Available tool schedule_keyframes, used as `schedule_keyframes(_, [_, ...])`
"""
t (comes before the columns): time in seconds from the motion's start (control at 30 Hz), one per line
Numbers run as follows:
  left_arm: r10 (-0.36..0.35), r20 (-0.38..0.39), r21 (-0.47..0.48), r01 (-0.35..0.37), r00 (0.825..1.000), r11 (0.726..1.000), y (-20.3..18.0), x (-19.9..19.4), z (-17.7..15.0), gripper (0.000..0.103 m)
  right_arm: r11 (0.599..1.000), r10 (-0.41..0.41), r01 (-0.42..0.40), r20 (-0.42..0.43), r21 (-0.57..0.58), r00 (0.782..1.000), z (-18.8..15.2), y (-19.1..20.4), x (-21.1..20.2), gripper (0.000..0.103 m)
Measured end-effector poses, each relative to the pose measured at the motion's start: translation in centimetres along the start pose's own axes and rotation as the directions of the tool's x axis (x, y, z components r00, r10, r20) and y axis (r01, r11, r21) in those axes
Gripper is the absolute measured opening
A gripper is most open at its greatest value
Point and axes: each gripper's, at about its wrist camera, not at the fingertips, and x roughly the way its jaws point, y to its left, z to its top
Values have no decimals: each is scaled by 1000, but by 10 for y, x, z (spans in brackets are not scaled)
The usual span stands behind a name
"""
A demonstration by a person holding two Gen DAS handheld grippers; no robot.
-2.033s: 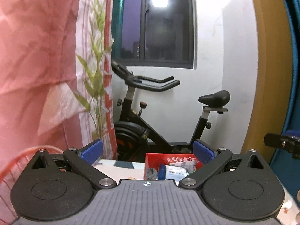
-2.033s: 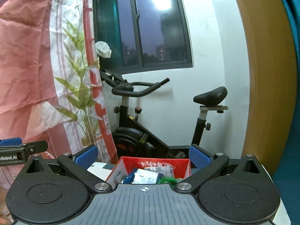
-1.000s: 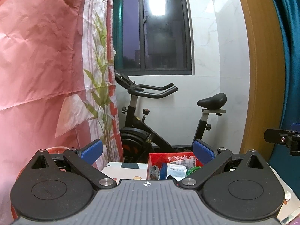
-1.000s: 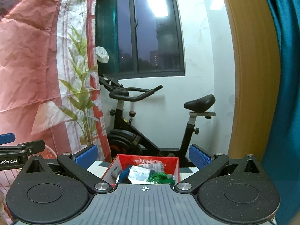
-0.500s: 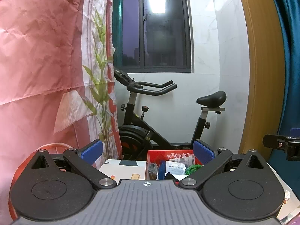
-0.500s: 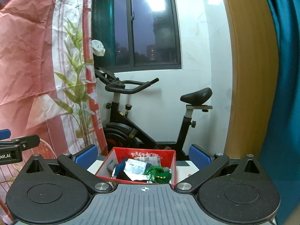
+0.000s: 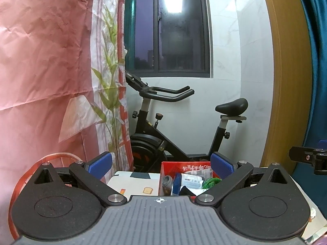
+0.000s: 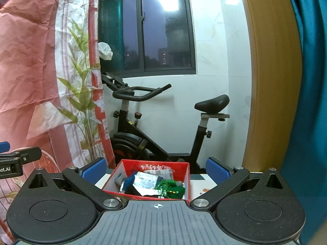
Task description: Organize soft objects
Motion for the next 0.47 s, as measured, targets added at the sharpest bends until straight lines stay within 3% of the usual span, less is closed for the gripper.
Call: schedule_keyframes(0.47, [11, -9, -22, -11, 1000, 1000, 1, 0, -1, 103, 1000, -4, 4, -6, 2, 1000, 0, -2, 1, 103])
